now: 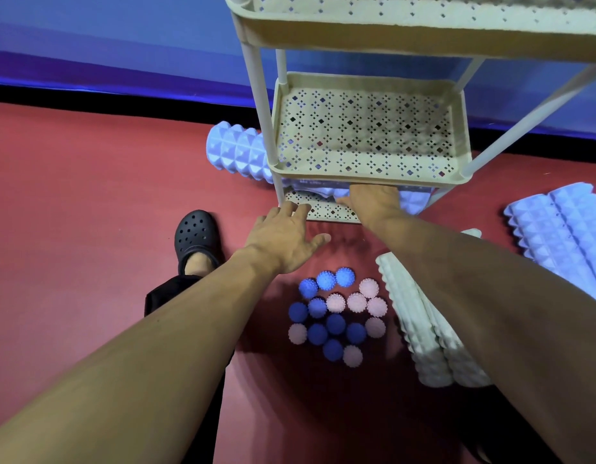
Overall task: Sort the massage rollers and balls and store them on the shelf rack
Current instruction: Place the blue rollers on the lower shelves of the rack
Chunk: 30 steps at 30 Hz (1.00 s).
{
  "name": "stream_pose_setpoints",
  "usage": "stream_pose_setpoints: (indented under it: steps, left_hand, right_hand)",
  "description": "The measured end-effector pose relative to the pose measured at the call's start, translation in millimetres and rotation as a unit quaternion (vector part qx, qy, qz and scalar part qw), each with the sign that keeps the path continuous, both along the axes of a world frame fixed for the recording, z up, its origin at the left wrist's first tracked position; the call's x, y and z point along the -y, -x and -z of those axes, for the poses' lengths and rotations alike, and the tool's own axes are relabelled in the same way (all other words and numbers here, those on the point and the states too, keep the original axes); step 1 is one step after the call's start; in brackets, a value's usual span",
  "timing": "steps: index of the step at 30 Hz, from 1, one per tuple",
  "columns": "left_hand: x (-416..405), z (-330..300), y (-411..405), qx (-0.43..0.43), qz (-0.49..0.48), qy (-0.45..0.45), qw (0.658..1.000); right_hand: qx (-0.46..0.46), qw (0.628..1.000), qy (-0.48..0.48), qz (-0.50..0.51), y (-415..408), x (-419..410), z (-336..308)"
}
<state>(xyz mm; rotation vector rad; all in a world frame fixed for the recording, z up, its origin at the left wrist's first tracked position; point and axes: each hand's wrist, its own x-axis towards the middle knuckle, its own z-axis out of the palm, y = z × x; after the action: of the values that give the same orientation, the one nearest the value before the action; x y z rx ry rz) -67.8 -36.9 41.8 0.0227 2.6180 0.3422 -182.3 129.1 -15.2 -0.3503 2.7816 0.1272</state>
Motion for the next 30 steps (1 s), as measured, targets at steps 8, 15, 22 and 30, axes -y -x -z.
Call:
stream_pose_setpoints:
  steps: [8,15,22,30]
  left_hand:
    - [4,1,-1,0.006,-0.001,0.01,1.0]
    - [3,-1,-2,0.007,0.003,0.009,1.0]
    - [3,1,-2,0.0,0.0,-0.004,1.0]
    - [14,12,5,-0.004,-0.209,-0.155,0.966]
  right_hand:
    - [0.034,0.998,-0.046,-0.04,10,-14,-9]
    - [-0.013,0.993,-0.104,-0.049,2,-16,-3]
    - [-0.061,0.978,-0.15,-0.135,-1,-45,2]
    - [-0.102,0.993,0.02,-0.06,-32,-75,12]
